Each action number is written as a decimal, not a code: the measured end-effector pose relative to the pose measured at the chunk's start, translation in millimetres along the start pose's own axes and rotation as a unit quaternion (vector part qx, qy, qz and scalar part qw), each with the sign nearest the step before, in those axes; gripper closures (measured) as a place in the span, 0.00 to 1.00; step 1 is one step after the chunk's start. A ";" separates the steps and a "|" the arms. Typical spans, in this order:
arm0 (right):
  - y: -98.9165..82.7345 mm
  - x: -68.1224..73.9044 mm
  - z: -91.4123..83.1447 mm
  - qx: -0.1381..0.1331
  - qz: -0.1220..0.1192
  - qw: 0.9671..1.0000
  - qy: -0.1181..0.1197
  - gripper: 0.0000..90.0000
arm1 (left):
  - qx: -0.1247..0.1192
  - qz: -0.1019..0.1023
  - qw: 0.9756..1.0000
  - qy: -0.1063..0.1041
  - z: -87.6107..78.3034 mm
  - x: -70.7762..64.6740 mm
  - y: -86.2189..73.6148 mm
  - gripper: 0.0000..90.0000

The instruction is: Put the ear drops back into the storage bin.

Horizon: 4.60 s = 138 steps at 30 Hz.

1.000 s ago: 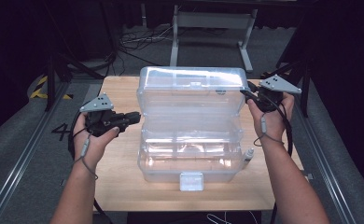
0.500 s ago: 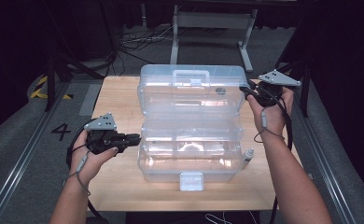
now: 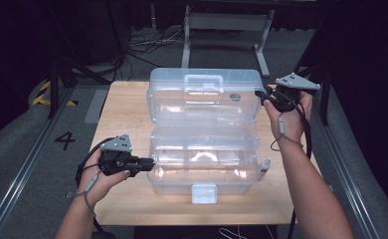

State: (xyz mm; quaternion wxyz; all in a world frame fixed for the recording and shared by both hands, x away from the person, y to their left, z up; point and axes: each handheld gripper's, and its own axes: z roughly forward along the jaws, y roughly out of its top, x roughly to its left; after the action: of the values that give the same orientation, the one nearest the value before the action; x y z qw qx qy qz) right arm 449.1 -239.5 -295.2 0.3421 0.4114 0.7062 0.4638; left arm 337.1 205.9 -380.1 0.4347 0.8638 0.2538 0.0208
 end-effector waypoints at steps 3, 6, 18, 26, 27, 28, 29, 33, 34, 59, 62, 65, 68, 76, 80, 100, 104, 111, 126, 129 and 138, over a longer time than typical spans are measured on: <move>0.5 -0.1 0.7 0.001 0.000 1.000 0.000 0.82 | 0.004 -0.001 1.000 -0.012 2.3 -0.8 -1.8 0.90; 0.9 -0.4 1.2 0.003 0.000 1.000 0.000 0.82 | 0.017 0.006 1.000 -0.021 6.9 -2.6 -1.8 0.90; 2.3 -1.9 4.0 0.006 0.001 1.000 0.001 0.82 | 0.068 0.003 0.997 -0.023 25.5 -2.9 -3.8 0.91; 3.3 -3.3 7.5 0.007 0.001 1.000 0.001 0.82 | 0.061 -0.001 0.998 -0.035 31.0 -1.1 -6.8 0.94; 3.3 -3.3 7.5 0.007 0.001 1.000 0.001 0.82 | 0.061 -0.001 0.998 -0.035 31.0 -1.1 -6.8 0.95; 3.5 -3.4 7.8 0.008 0.001 1.000 0.000 0.82 | 0.063 0.000 0.997 -0.034 32.9 -1.5 -6.8 0.95; 3.9 -3.7 8.5 0.009 0.000 1.000 0.000 0.82 | 0.063 0.000 0.998 -0.031 34.8 -2.5 -6.6 0.95; 5.3 -5.1 10.8 0.013 0.000 1.000 0.000 0.83 | 0.067 0.002 0.997 -0.028 37.2 -3.1 -6.2 0.95; 5.6 -5.5 11.5 0.014 0.001 1.000 0.001 0.83 | 0.067 0.002 0.997 -0.028 37.5 -3.1 -6.3 0.95; 8.2 -15.9 36.9 0.013 0.028 1.000 -0.003 0.86 | 0.053 -0.003 0.998 -0.040 38.0 -0.8 -9.5 0.96; 7.2 -15.9 38.3 0.007 0.030 1.000 -0.005 0.87 | 0.053 -0.001 0.998 -0.038 37.8 -0.9 -9.6 0.96; 5.8 -15.6 39.8 0.000 0.034 0.999 -0.007 0.87 | 0.052 -0.001 0.998 -0.038 37.8 -0.9 -9.7 0.96; 5.0 -15.0 40.7 -0.005 0.033 0.999 -0.011 0.87 | 0.050 -0.001 0.998 -0.039 37.9 -0.8 -9.9 0.96; 2.1 -12.8 43.7 -0.021 0.029 0.999 -0.024 0.89 | 0.049 -0.001 0.998 -0.040 37.8 -0.6 -10.3 0.95; 0.7 -12.9 46.1 -0.027 0.024 0.999 -0.027 0.89 | 0.046 -0.001 0.998 -0.041 37.9 -0.6 -10.7 0.95; -6.2 -15.4 62.4 -0.053 -0.002 0.998 -0.038 0.90 | 0.041 -0.001 0.998 -0.048 37.9 1.1 -11.9 0.95; -6.9 -17.1 66.4 -0.054 -0.002 0.998 -0.035 0.90 | 0.040 -0.001 0.998 -0.049 38.1 1.4 -12.0 0.94; -7.4 -20.2 73.7 -0.050 -0.004 0.998 -0.032 0.90 | 0.039 -0.003 0.998 -0.051 38.5 1.8 -12.2 0.94; -10.5 -28.7 90.5 -0.039 -0.005 0.999 -0.019 0.90 | 0.039 -0.002 0.998 -0.040 40.9 3.0 -13.3 0.92; -11.0 -30.2 93.6 -0.037 -0.004 0.999 -0.016 0.90 | 0.039 -0.001 0.998 -0.039 40.9 3.0 -13.4 0.92; -13.3 -34.5 103.5 -0.028 -0.005 1.000 -0.008 0.90 | 0.038 -0.001 0.999 -0.040 40.9 3.1 -13.6 0.93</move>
State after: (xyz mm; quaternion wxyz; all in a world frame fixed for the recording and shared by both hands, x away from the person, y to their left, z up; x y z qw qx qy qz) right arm 549.9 -234.9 -338.9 0.3614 0.4024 0.6920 0.4781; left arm 344.6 183.8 -416.4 0.4116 0.8796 0.2375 -0.0233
